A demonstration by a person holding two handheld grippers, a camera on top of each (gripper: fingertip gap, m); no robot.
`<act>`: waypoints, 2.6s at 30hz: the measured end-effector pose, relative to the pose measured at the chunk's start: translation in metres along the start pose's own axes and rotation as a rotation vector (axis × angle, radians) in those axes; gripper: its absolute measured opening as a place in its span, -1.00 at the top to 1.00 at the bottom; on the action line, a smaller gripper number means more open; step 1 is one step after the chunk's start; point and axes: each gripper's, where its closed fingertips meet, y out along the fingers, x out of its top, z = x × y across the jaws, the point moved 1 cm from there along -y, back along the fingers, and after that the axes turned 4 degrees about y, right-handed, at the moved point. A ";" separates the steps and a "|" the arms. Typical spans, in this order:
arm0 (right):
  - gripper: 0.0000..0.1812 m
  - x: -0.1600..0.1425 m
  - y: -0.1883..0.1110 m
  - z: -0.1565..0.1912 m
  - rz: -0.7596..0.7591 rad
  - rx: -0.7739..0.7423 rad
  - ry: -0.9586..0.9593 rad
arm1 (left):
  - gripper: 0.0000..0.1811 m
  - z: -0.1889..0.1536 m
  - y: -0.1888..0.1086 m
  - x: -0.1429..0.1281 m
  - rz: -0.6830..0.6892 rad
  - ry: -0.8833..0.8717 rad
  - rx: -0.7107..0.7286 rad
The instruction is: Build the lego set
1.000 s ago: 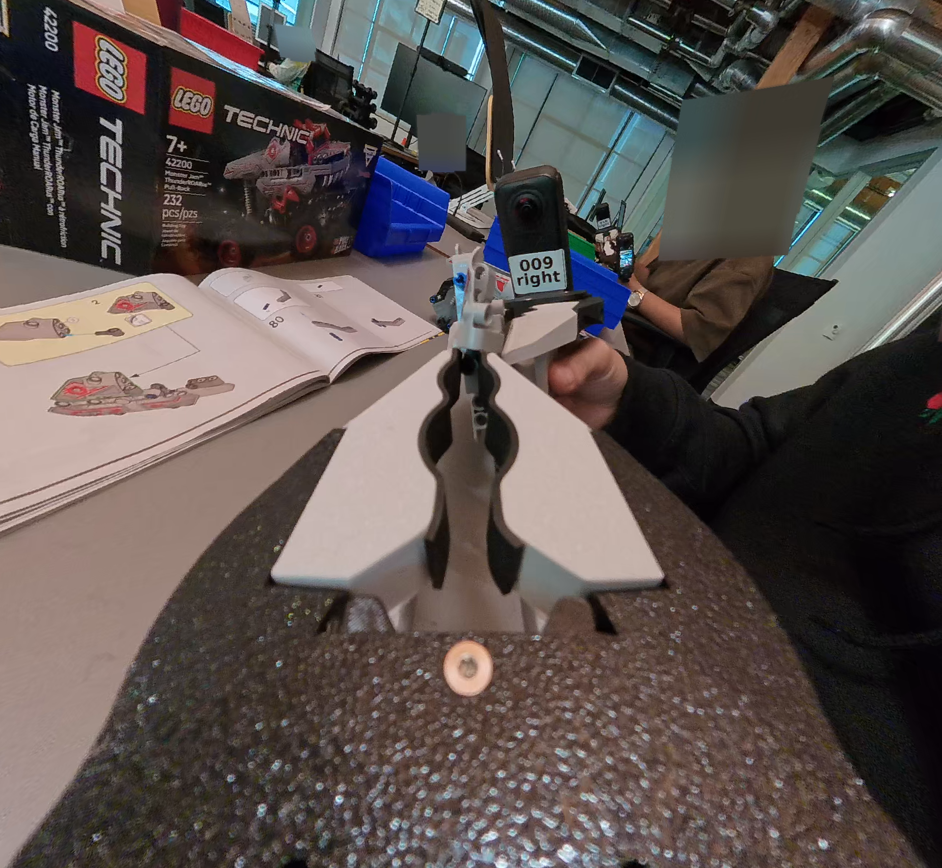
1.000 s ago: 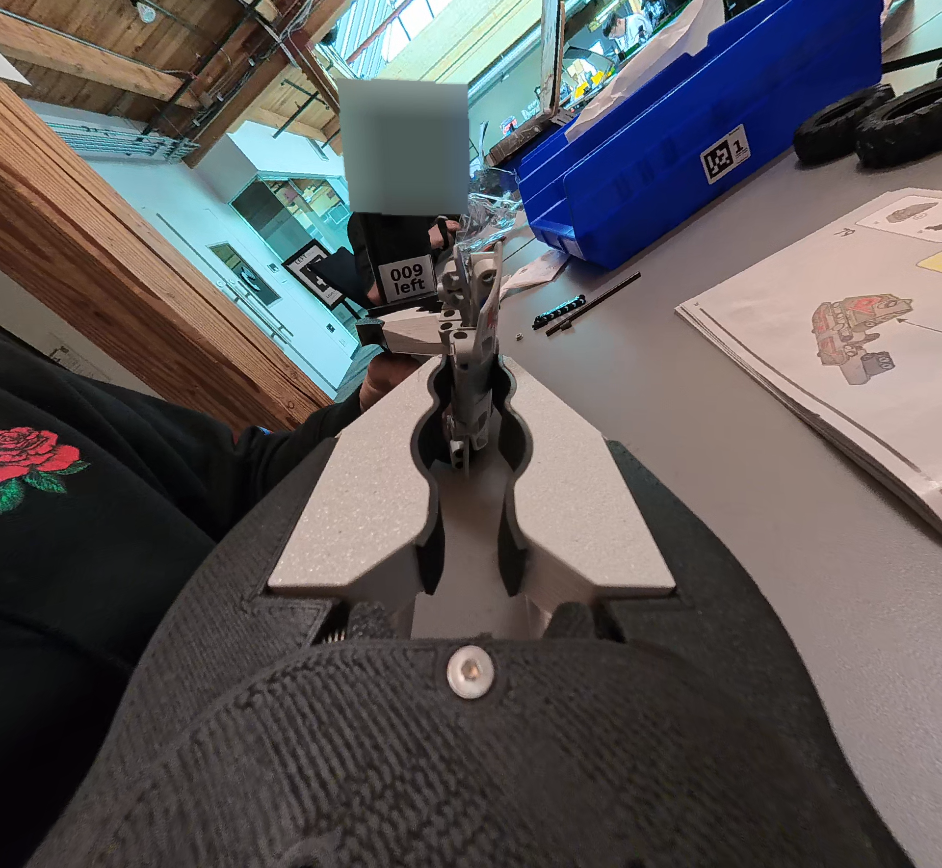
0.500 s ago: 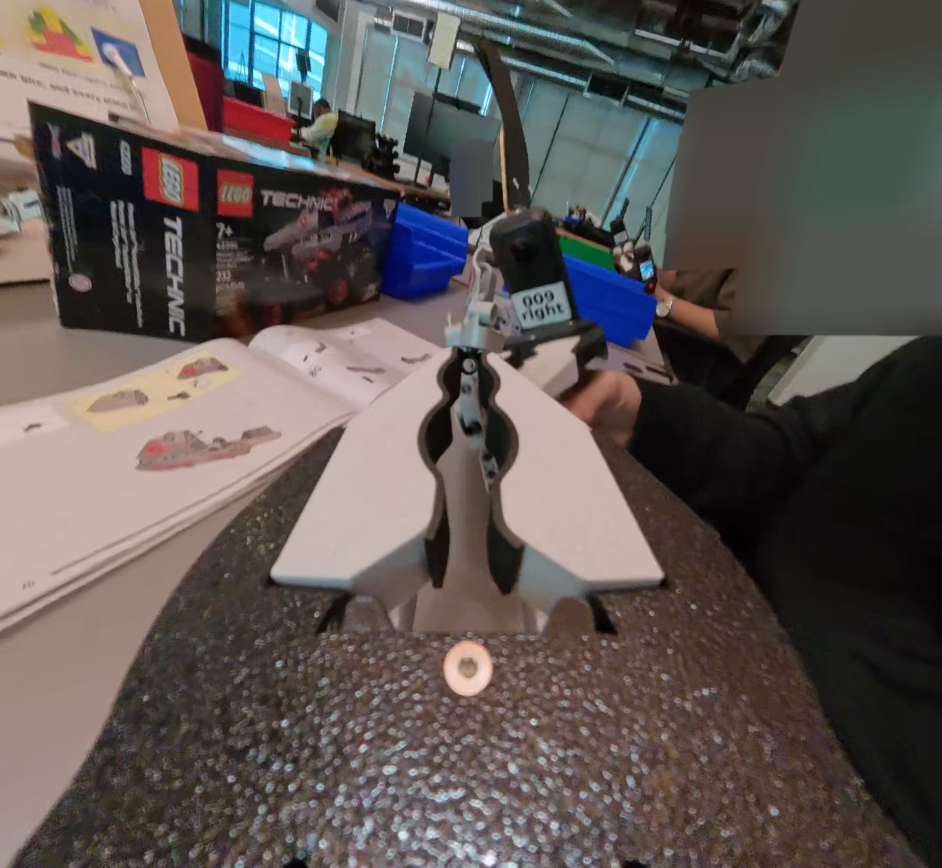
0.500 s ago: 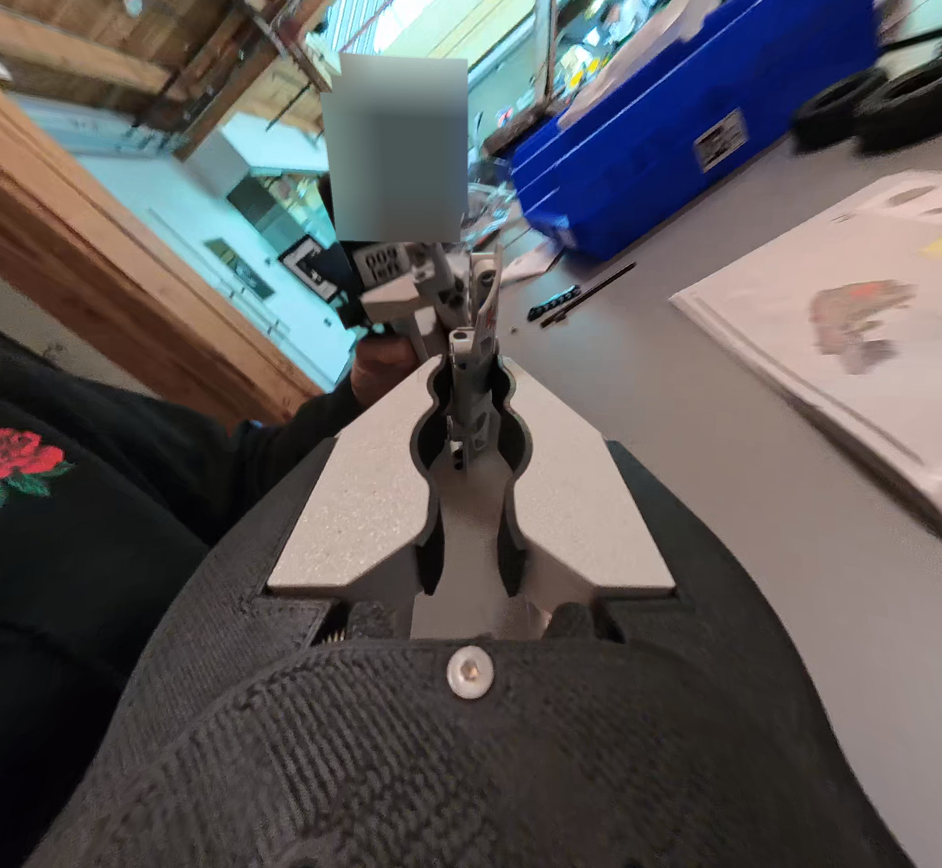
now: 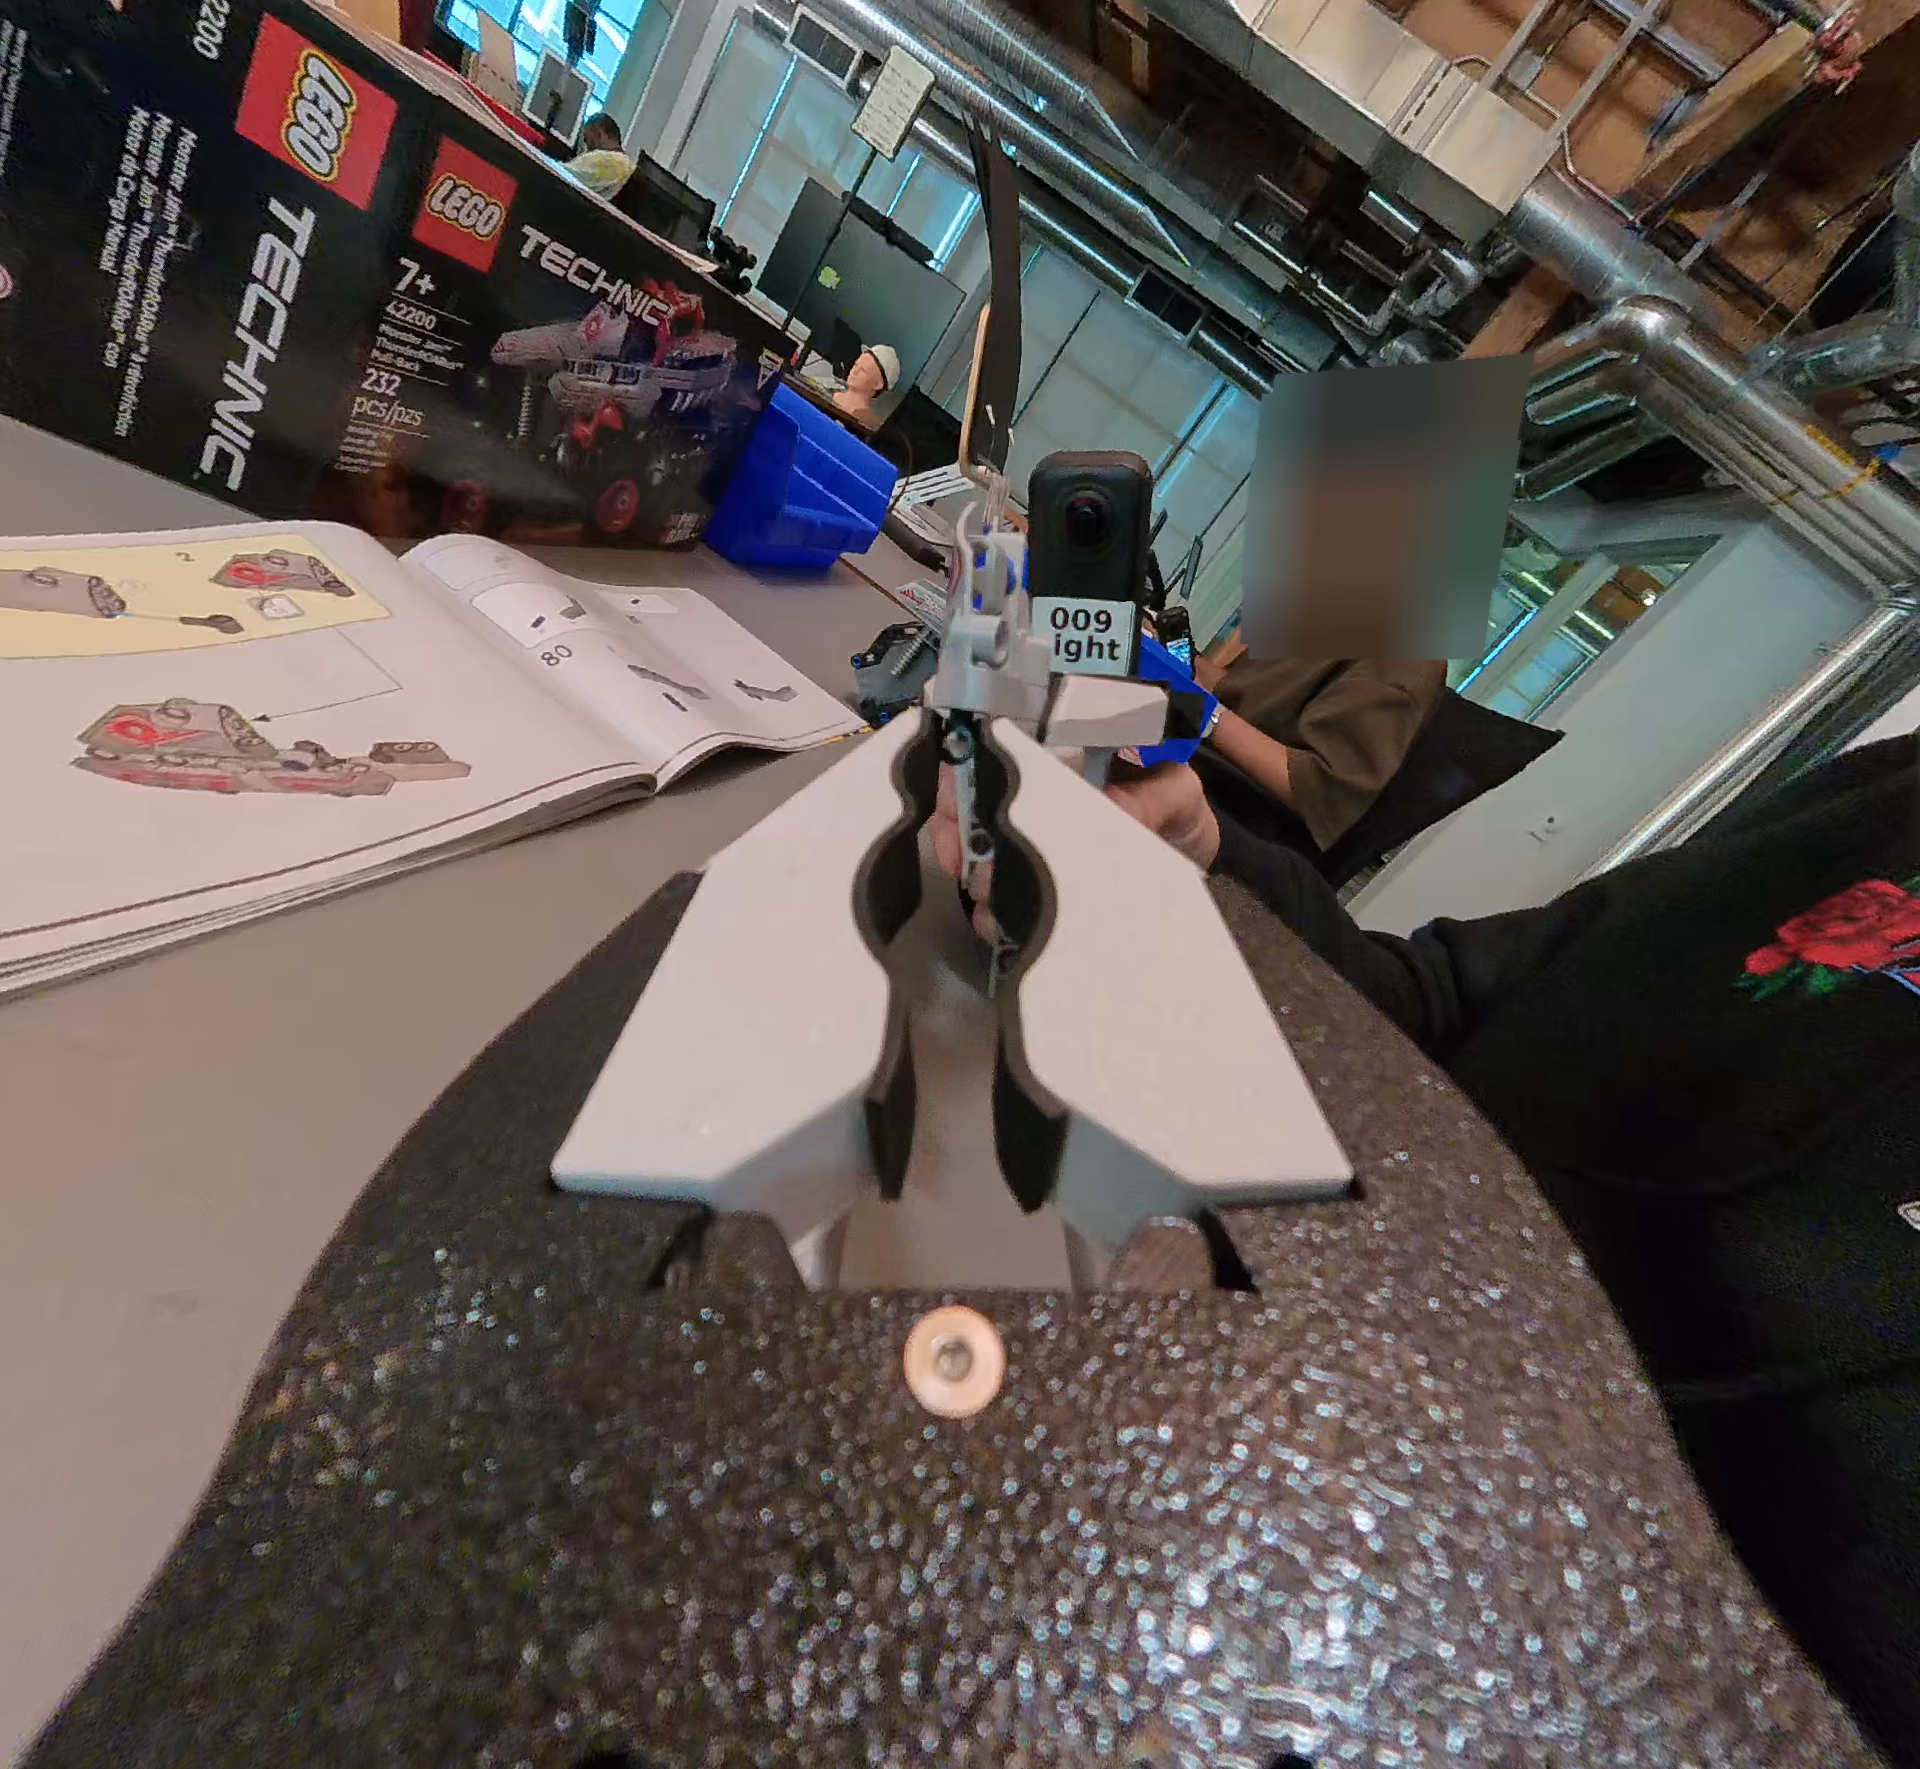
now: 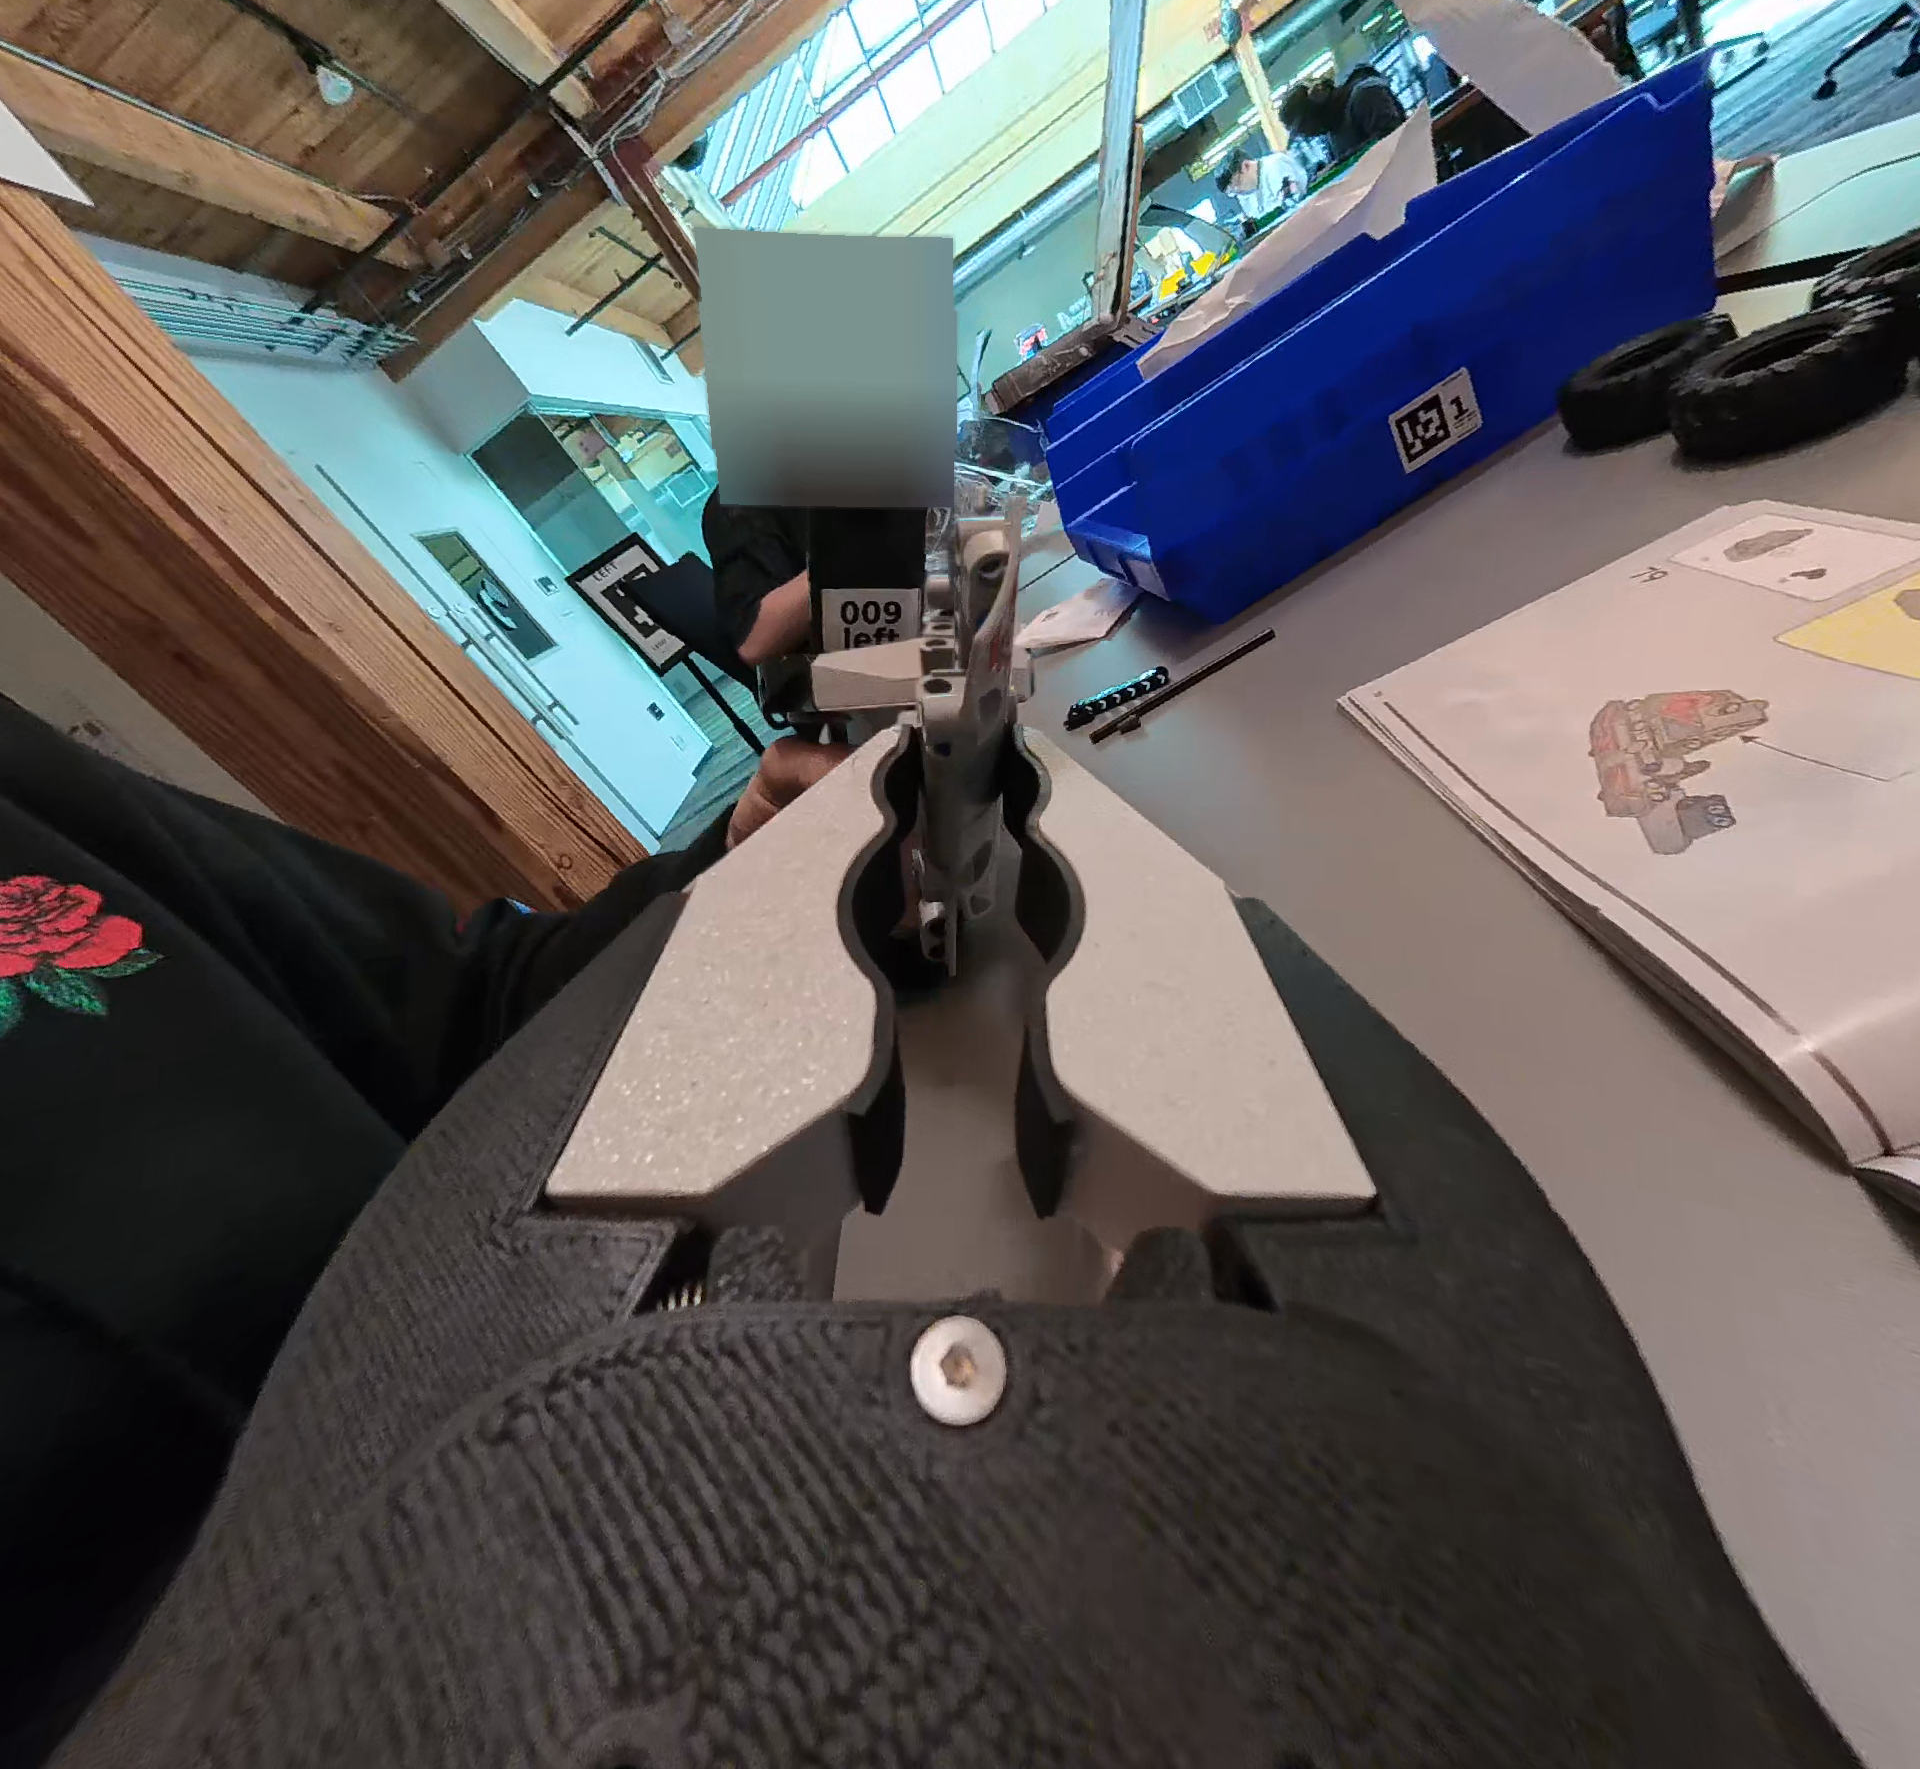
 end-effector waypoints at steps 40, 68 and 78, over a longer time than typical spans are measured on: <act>0.84 -0.004 0.006 0.005 -0.027 0.045 0.042 | 0.96 -0.009 0.003 0.001 -0.055 -0.082 -0.085; 0.84 -0.030 0.007 0.000 0.213 -0.019 0.002 | 0.63 -0.008 -0.013 0.009 0.117 0.208 -0.039; 0.84 -0.037 0.009 0.003 0.265 -0.003 -0.028 | 0.93 -0.010 -0.003 -0.007 0.228 0.182 -0.139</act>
